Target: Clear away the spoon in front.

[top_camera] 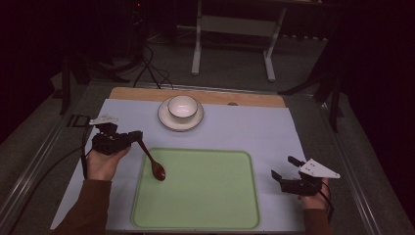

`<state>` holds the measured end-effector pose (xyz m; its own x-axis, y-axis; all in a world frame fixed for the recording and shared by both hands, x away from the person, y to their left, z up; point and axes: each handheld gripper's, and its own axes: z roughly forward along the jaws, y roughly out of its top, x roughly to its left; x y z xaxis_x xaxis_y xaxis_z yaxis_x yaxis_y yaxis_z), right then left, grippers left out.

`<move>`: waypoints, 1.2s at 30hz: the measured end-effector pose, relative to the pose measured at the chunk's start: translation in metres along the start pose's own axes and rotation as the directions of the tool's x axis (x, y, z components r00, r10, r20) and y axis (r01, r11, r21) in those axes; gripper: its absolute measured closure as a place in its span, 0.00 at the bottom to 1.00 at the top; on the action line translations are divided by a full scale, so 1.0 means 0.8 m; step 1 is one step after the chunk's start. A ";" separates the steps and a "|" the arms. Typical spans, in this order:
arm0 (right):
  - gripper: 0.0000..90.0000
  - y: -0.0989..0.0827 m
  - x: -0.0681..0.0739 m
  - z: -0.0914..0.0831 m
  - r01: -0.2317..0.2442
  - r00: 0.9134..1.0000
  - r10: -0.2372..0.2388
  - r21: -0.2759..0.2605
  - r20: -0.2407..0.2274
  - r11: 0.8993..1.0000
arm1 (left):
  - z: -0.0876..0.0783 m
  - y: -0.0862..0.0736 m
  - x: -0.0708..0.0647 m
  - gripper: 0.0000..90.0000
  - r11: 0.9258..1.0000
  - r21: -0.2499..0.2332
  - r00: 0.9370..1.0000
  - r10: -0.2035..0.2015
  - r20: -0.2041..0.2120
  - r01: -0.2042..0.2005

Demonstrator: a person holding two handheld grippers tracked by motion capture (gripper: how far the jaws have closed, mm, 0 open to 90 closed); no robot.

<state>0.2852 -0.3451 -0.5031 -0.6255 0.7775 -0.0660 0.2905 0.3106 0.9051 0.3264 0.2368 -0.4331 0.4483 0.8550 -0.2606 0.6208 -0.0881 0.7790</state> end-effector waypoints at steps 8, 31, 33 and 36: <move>0.15 0.000 -0.001 -0.001 -0.001 1.000 0.001 0.000 0.000 1.000 | 0.042 -0.019 0.008 0.86 0.999 0.035 1.000 0.003 -0.022 -0.002; 0.15 0.000 0.000 0.002 0.008 1.000 -0.008 0.012 -0.008 1.000 | 0.080 -0.059 -0.002 0.84 0.993 0.015 0.987 0.112 0.111 -0.115; 0.15 0.000 0.000 0.002 0.008 1.000 -0.008 0.014 -0.009 1.000 | 0.086 -0.060 -0.003 0.84 0.992 0.019 0.986 0.121 0.119 -0.124; 0.15 0.000 0.000 0.002 0.008 1.000 -0.008 0.015 -0.010 1.000 | 0.091 -0.062 -0.003 0.84 0.991 0.024 0.983 0.130 0.130 -0.135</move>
<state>0.2865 -0.3443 -0.5040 -0.6347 0.7697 -0.0689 0.2963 0.3248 0.8982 0.3413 0.2020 -0.5124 0.6050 0.7627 -0.2286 0.5703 -0.2148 0.7928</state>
